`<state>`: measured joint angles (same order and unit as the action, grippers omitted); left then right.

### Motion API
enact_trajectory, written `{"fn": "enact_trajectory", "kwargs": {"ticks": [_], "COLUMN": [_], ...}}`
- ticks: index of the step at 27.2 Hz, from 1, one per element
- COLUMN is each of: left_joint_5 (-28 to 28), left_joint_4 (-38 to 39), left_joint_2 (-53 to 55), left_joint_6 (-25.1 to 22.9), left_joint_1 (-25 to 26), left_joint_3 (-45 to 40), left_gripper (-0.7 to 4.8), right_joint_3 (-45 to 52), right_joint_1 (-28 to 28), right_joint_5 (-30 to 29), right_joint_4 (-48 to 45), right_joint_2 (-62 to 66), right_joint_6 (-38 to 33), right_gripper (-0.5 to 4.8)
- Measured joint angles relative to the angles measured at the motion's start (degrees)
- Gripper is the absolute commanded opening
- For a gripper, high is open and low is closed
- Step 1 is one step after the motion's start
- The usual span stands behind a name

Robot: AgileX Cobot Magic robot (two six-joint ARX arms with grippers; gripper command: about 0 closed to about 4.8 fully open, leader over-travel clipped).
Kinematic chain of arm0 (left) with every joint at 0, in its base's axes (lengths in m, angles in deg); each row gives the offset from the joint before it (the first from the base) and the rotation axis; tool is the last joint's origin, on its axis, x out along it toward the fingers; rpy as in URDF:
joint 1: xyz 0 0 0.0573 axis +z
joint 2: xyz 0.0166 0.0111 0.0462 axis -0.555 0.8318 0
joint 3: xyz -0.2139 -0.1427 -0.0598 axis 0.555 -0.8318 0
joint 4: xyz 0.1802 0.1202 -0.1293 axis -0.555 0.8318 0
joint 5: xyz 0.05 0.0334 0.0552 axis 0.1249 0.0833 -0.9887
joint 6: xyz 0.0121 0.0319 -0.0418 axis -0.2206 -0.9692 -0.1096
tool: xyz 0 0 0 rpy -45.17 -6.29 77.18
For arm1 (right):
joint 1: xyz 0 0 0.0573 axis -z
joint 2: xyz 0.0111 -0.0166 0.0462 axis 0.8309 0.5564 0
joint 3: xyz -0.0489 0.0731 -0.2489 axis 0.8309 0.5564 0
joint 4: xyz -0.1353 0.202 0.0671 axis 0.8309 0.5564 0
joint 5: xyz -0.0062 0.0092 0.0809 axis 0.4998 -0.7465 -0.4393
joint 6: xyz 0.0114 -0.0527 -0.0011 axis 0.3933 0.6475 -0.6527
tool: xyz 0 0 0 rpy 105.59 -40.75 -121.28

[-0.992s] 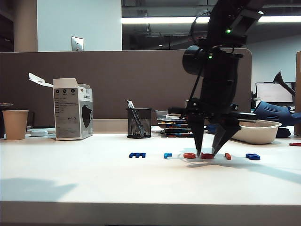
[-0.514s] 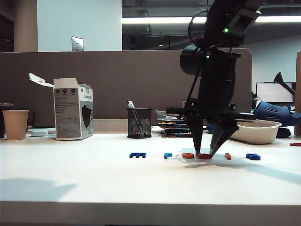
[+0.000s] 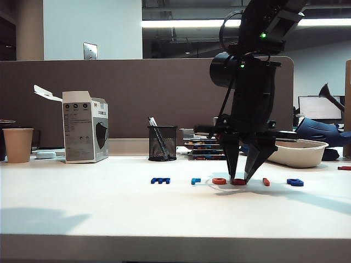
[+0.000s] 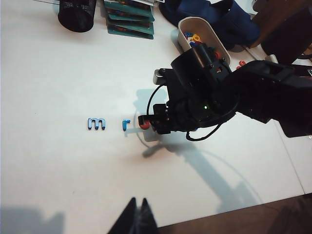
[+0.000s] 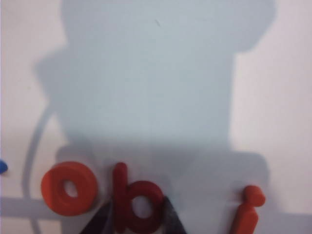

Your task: Select the appropriate letters from the row of letter magnets placed on the table to arrange into the word "big".

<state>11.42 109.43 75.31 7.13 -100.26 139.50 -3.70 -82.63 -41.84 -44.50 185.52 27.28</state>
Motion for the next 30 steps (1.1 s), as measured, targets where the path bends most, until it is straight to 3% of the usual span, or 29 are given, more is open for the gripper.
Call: {"fn": "enact_trajectory", "kwargs": {"ticks": [17,30], "left_joint_5": [0.0,0.0], "left_joint_4": [0.0,0.0], "left_joint_2": [0.0,0.0], "left_joint_6": [0.0,0.0], "left_joint_1": [0.0,0.0], "left_joint_3": [0.0,0.0], "left_gripper": [-0.05,-0.05], "right_joint_3": [0.0,0.1], "right_joint_1": [0.0,-0.2], "right_joint_5": [0.0,-0.1], "right_joint_4": [-0.3,5.1], "right_joint_2": [0.0,-0.8], "right_joint_6": [0.0,0.0], "right_gripper": [0.90,0.90]}}
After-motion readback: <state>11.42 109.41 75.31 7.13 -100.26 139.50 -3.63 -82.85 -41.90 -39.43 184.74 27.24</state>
